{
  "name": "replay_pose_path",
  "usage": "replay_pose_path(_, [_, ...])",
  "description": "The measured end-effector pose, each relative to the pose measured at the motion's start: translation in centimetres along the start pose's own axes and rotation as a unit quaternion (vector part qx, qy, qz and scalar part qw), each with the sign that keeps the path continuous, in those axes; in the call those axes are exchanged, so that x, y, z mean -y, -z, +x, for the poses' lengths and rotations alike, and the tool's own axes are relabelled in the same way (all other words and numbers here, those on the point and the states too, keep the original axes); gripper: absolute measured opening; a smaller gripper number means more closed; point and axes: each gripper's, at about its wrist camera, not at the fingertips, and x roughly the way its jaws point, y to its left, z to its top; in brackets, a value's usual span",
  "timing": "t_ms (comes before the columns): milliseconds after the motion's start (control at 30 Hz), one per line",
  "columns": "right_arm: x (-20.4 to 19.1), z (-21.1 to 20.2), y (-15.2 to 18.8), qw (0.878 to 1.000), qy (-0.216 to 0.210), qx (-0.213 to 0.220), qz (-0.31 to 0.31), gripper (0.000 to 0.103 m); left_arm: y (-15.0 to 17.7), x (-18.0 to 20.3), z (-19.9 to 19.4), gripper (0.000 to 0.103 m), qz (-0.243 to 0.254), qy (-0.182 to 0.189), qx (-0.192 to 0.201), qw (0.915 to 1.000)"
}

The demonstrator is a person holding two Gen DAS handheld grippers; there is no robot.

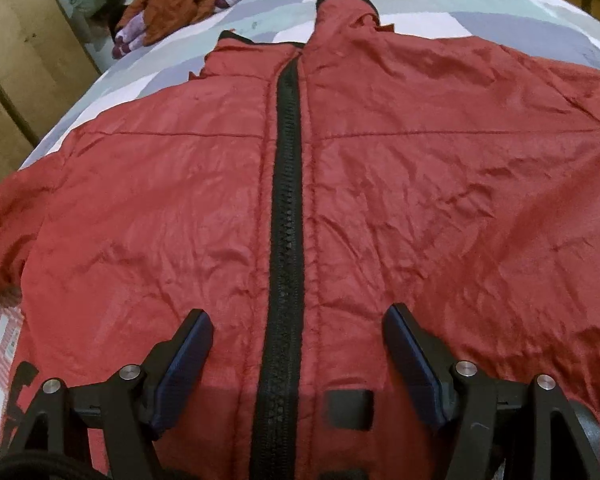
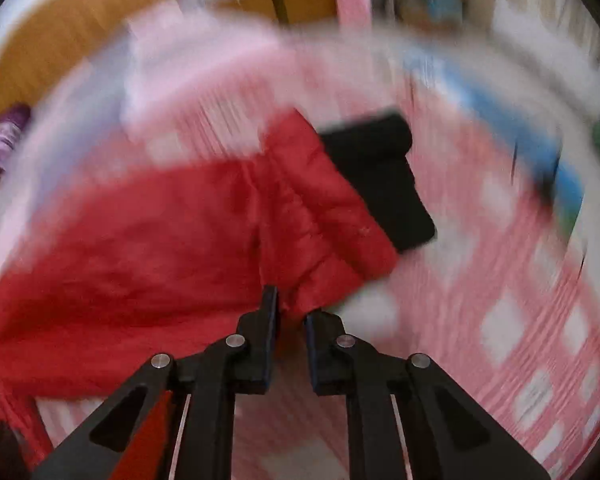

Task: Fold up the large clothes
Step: 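Carry the sleeve cuff in the right tool across the jacket toward the zipper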

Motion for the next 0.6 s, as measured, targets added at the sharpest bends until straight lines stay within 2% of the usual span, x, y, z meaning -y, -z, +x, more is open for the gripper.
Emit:
replay_pose_path(33, [-0.2, -0.5, 0.2, 1.000, 0.002, 0.016, 0.000, 0.014, 0.0, -0.1, -0.3, 0.075, 0.005, 0.002, -0.003, 1.0000])
replay_pose_path(67, [-0.5, -0.8, 0.1, 1.000, 0.002, 0.024, -0.002, 0.020, 0.1, -0.2, -0.7, 0.075, 0.008, 0.006, -0.004, 0.9999])
replay_pose_path(133, [-0.9, -1.2, -0.1, 1.000, -0.009, 0.019, 0.003, 0.020, 0.5, -0.4, -1.5, 0.075, 0.014, 0.015, -0.007, 0.9998])
replay_pose_path(233, [-0.4, -2.1, -0.2, 0.998, -0.051, 0.006, 0.043, 0.037, 1.3, -0.5, -3.3, 0.075, 0.013, 0.030, -0.009, 0.9994])
replay_pose_path(300, [-0.1, -3.4, 0.0, 0.995, -0.076, 0.015, 0.066, 0.077, 1.9, -0.4, -4.6, 0.075, 0.011, 0.036, -0.007, 0.9993])
replay_pose_path(367, [0.6, -4.8, -0.8, 0.992, -0.095, 0.024, 0.077, 0.090, 2.3, -0.2, -5.9, 0.075, 0.011, 0.042, -0.004, 0.9990])
replay_pose_path(500, [0.0, -4.2, -1.5, 0.994, -0.062, 0.006, 0.087, 0.090, 2.6, 0.1, -8.4, 0.075, 0.011, 0.050, 0.007, 0.9987])
replay_pose_path(600, [0.8, -2.1, -2.0, 0.988, -0.056, -0.020, 0.143, 0.090, 2.4, 0.2, -9.4, 0.075, 0.010, 0.053, 0.008, 0.9985])
